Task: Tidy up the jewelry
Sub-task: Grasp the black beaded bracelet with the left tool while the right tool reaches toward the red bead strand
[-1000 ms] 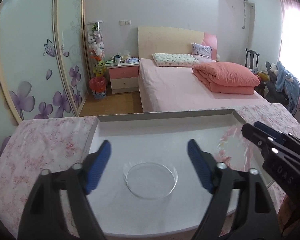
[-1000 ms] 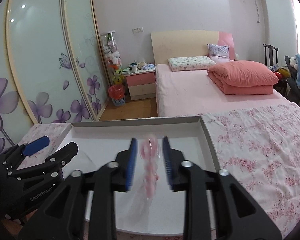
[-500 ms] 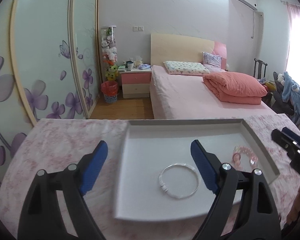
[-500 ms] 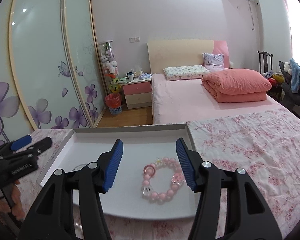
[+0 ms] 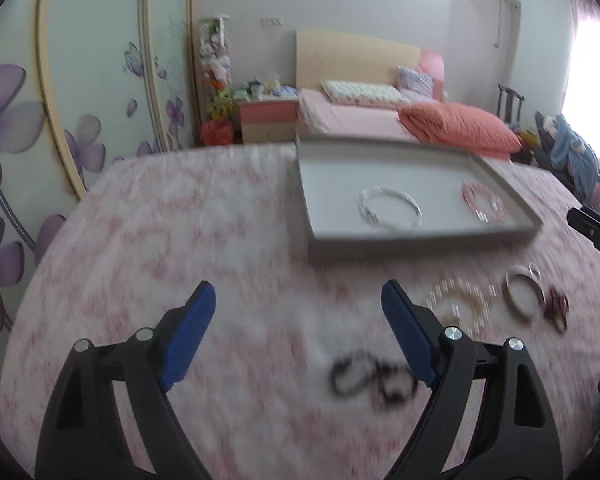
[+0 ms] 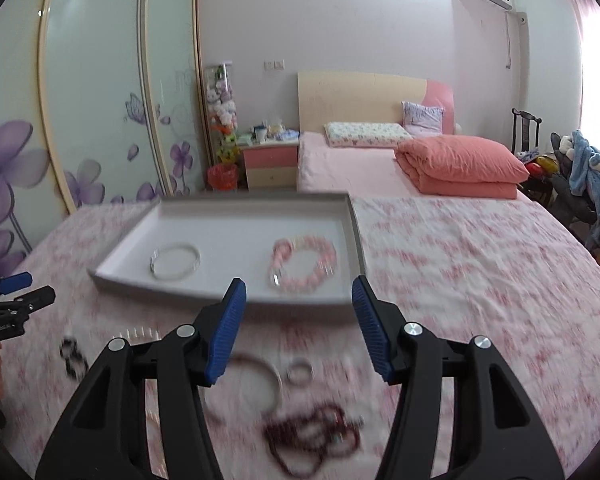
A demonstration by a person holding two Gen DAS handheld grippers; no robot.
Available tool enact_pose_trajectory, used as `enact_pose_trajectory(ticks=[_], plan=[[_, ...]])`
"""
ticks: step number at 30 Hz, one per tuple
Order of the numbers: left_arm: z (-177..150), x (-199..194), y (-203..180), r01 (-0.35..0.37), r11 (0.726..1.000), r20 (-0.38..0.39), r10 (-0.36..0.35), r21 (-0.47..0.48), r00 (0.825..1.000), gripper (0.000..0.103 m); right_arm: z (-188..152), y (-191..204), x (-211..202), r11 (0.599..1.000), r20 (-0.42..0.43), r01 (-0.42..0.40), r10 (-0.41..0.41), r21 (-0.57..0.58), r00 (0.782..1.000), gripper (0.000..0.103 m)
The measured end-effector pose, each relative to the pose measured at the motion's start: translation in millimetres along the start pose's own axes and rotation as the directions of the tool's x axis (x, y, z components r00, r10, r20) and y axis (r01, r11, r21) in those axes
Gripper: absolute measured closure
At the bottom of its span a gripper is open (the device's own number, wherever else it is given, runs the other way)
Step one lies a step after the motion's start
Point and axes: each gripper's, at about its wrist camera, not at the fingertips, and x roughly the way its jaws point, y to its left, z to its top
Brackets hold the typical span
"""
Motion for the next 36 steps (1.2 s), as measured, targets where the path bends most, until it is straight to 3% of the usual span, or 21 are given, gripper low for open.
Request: enact_pose_trajectory(ticks=[3, 11, 17, 19, 27, 36], plan=[[-16, 2, -7, 0.030, 0.999, -0.052, -0.029, 0.028, 0.998, 0.021, -16, -2, -4, 1.000, -0.053, 0.015, -0.015, -0.007, 0.998, 0.047], [-29, 11, -22, 0.066, 0.995, -0.109, -0.058, 0.073, 0.992, 0.043, -43, -12, -9, 0.999, -0.141, 0.037, -0.035, 0.009, 0.989, 0.047], [-25, 19, -32, 0.072, 0.991, -0.120, -0.058, 0.109, 0.991, 0.065, -51, -22, -10, 0.998, -0.155, 0.044, -0.037, 0.040, 0.987, 0.046], [-24, 21, -33, 0.073, 0.990, -0.129, -0.058, 0.117, 0.990, 0.081, -52, -24, -11, 0.998, -0.157, 0.047, -0.039, 0.044, 0.987, 0.046], [-27, 12, -26, 0.063, 0.988, -0.109, -0.048, 0.139, 0.993, 0.075, -53, -26, -12, 0.998, -0.158, 0.046, -0.037, 0.052, 0.987, 0.046], [-33, 19, -33, 0.095, 0.975, -0.150, -0.065, 0.203, 0.987, 0.077, -52, -25, -13, 0.998, -0.156, 0.043, -0.034, 0.051, 0.987, 0.046]])
